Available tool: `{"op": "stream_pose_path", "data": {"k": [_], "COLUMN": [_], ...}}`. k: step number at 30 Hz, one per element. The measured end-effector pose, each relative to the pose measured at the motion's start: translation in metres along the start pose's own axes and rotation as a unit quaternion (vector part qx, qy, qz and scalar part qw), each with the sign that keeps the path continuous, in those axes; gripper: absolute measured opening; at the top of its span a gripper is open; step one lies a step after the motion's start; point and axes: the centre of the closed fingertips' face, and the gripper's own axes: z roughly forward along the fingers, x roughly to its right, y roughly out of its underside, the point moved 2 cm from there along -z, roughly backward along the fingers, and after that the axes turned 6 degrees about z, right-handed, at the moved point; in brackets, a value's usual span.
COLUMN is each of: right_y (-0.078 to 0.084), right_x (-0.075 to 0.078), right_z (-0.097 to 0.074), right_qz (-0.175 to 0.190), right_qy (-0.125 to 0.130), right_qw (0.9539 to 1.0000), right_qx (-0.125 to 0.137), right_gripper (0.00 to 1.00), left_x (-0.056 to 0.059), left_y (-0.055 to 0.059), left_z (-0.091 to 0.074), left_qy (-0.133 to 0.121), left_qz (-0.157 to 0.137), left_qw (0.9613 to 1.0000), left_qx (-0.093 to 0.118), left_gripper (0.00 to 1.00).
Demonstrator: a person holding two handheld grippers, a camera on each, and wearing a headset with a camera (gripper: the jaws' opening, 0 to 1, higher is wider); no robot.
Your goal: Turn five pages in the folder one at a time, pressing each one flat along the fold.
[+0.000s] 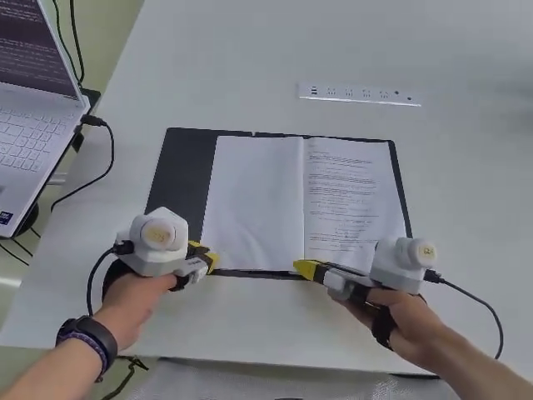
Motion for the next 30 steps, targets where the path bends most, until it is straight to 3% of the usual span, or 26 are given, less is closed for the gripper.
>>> {"op": "stream_pose_path", "data": {"k": [6, 11, 17, 26, 30], "right_y": [0.001, -0.001, -0.004, -0.015, -0.017], "right_x": [0.004, 0.0, -0.004, 0.003, 0.003], "right_z": [-0.005, -0.01, -0.017, -0.031, -0.037], "right_qz": [0.006, -0.006, -0.053, -0.087, -0.113], "right_qy": [0.015, 0.015, 0.022, 0.055, 0.064], "right_qw": [0.9999, 0.9999, 0.9983, 0.9947, 0.9916], "right_qx": [0.004, 0.007, -0.006, 0.004, -0.006], "right_gripper": [0.08, 0.11, 0.18, 0.27, 0.32], "left_x": [0.007, 0.004, 0.008, 0.018, 0.02], "left_y": [-0.005, -0.01, -0.014, -0.022, -0.027], "left_z": [-0.007, -0.011, -0.018, -0.027, -0.03], "left_qy": [0.002, -0.002, -0.007, -0.002, -0.002], "left_qz": [0.006, -0.004, 0.01, 0.023, 0.028], "left_qw": [1.0, 0.9998, 0.9997, 0.9994, 0.9992], "left_qx": [0.005, 0.017, 0.019, 0.026, 0.028], "left_gripper": [0.15, 0.17, 0.19, 0.24, 0.25]}}
